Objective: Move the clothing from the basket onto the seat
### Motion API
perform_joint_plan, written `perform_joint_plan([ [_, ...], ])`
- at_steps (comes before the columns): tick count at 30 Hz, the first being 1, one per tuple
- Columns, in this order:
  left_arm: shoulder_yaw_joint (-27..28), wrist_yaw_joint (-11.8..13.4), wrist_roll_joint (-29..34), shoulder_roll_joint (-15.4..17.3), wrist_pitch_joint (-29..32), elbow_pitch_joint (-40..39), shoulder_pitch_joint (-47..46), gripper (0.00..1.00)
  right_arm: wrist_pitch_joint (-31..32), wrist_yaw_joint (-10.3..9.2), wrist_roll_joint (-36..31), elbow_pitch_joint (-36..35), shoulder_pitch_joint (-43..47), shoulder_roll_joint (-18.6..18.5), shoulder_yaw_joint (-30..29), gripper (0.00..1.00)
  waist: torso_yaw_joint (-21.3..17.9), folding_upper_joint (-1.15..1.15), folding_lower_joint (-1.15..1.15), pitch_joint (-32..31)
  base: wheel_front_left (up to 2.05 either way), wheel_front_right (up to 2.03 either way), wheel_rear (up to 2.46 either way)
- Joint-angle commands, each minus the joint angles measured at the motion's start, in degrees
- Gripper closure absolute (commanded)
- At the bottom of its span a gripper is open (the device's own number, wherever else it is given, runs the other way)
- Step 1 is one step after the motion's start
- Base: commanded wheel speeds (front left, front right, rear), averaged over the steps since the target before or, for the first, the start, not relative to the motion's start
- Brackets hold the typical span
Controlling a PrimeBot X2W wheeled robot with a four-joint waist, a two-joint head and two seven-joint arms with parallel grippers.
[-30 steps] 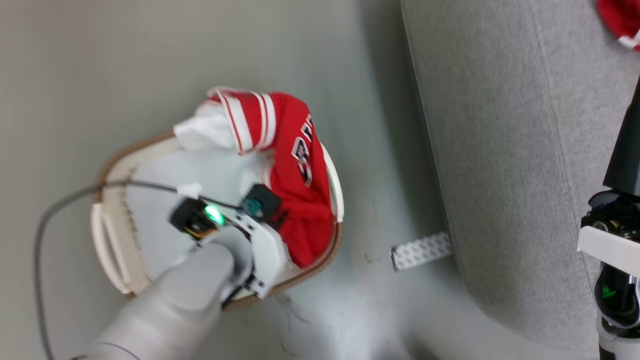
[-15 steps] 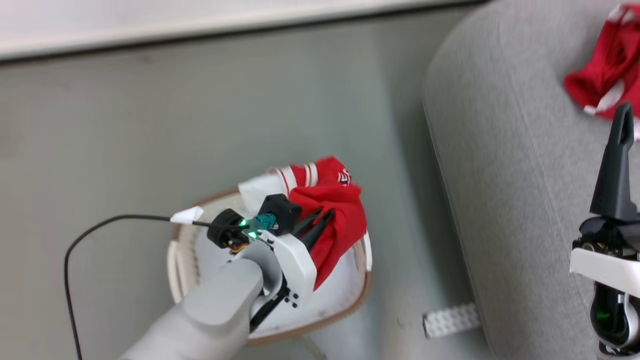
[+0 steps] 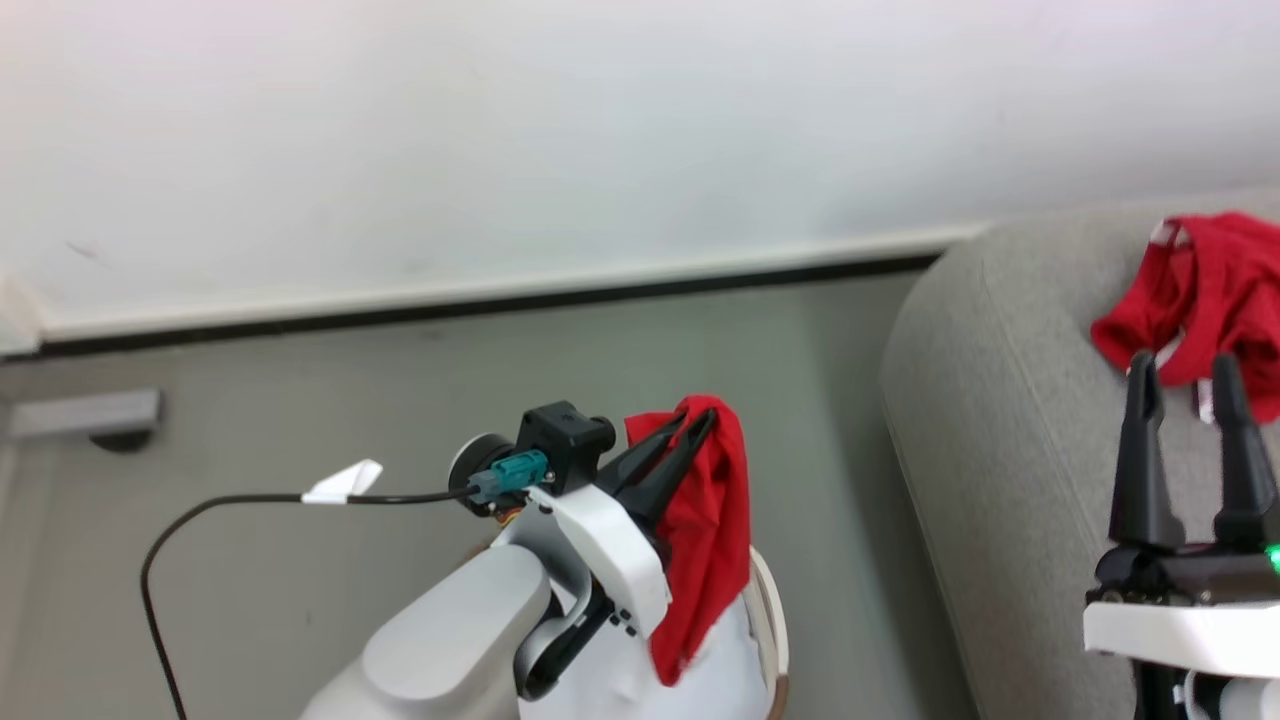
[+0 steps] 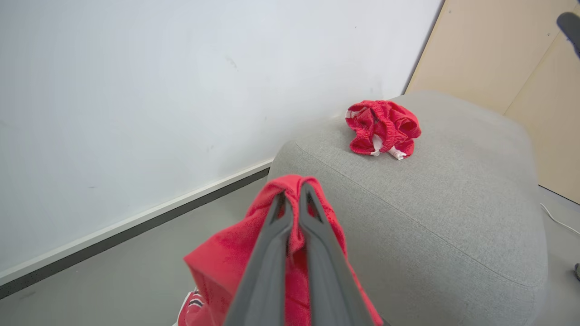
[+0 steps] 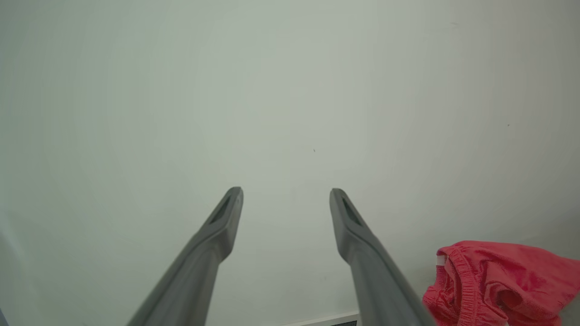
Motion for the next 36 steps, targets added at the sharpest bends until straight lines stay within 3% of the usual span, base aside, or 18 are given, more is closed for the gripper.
perform_joint_plan([
  [1, 0.7, 0.6, 0.0, 0.5, -0.1, -1.6, 0.9, 1.00, -0.1, -0.13, 0.5, 0.6, 1.4, -0.1, 0.5, 0.00, 2.0, 0.00, 0.02, -4.5, 0.00, 0.00, 0.00],
  [18, 6.9, 6.4, -3.0, 4.4, 5.4, -17.1, -6.3, 1.00, -0.1, -0.13, 2.1, 6.5, 4.6, -0.3, 8.7, 0.00, 4.7, 0.00, 0.02, -9.4, 0.00, 0.00, 0.00],
  [36, 9.2, 9.3, -3.8, 7.7, 6.5, -20.7, -5.2, 1.00, -0.1, -0.13, 1.5, 9.2, 2.4, -0.2, 15.3, 0.00, 3.2, 0.00, 0.02, -9.2, 0.00, 0.00, 0.00],
])
